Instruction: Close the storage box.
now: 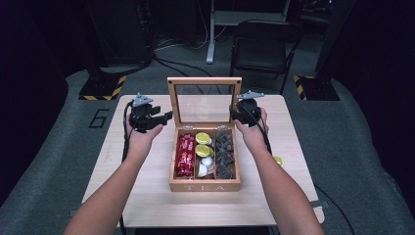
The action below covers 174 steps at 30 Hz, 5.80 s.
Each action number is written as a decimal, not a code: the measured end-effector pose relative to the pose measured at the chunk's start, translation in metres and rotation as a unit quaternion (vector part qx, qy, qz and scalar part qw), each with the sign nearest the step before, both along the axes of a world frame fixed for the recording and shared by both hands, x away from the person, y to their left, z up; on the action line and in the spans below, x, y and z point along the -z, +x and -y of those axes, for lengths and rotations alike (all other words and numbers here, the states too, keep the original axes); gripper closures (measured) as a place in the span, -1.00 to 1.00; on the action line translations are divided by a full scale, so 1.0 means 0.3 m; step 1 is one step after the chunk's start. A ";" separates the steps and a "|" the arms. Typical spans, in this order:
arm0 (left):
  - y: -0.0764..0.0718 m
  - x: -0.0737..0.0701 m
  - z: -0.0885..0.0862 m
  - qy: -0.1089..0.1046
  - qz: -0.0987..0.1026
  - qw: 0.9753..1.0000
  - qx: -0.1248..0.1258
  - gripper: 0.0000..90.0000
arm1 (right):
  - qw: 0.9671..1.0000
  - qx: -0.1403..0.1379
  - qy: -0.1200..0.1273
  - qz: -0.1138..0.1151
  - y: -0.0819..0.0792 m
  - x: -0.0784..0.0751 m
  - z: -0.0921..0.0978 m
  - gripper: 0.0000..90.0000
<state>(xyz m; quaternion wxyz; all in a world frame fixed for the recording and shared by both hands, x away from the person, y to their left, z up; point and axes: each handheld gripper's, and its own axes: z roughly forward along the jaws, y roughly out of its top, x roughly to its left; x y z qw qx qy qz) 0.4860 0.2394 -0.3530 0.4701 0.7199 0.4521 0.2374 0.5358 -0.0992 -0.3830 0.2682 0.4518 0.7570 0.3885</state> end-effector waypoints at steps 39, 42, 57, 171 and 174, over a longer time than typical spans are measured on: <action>0.049 -0.084 0.064 0.025 0.016 0.999 0.012 0.42 | 1.000 -0.010 0.010 0.010 -0.052 0.009 0.015 0.43; 0.038 -0.083 0.065 0.028 0.018 0.999 0.014 0.42 | 1.000 -0.011 0.012 0.007 -0.065 0.001 0.019 0.42; -0.007 -0.101 0.058 0.022 0.027 0.999 0.028 0.35 | 0.997 -0.055 0.030 0.051 -0.145 -0.106 0.055 0.30; -0.417 0.226 0.015 0.029 -0.001 0.993 0.115 0.06 | 0.991 -0.120 0.011 0.050 -0.591 0.103 0.100 0.16; -0.425 0.240 0.013 0.029 0.000 0.993 0.115 0.06 | 0.991 -0.123 0.000 0.053 -0.600 0.112 0.099 0.16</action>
